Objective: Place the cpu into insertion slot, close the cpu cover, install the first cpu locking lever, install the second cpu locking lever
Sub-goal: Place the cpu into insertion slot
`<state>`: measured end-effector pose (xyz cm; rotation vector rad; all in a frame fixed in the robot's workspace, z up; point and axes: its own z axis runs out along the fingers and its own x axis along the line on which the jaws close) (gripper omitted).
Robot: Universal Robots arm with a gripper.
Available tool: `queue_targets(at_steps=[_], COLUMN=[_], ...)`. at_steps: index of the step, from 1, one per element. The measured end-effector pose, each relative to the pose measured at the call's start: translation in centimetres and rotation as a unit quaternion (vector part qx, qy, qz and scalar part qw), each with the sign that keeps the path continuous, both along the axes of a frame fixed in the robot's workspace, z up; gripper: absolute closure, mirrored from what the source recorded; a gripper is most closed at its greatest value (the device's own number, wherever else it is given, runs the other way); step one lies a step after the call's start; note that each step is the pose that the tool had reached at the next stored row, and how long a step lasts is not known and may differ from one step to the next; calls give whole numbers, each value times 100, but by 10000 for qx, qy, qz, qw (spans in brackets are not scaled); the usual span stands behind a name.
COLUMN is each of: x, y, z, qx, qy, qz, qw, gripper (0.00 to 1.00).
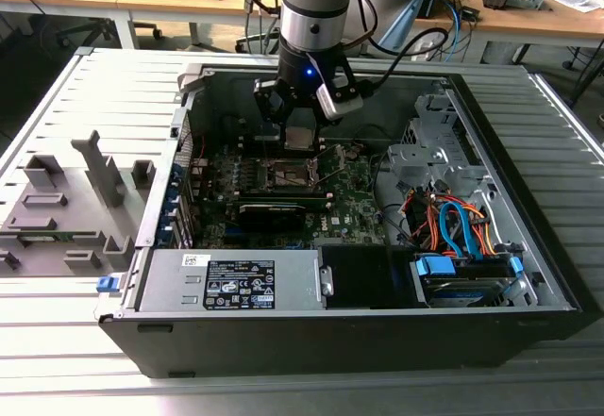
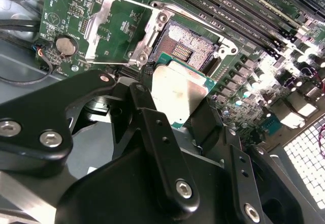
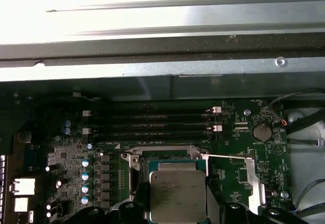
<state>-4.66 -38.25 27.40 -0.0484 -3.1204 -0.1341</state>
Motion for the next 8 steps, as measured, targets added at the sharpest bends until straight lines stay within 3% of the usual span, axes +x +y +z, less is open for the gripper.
queue_targets(at_steps=[8], x=[0], y=[0], z=[-1], qx=[-2], qy=[0], qz=[-90], qw=[10000], gripper=[46])
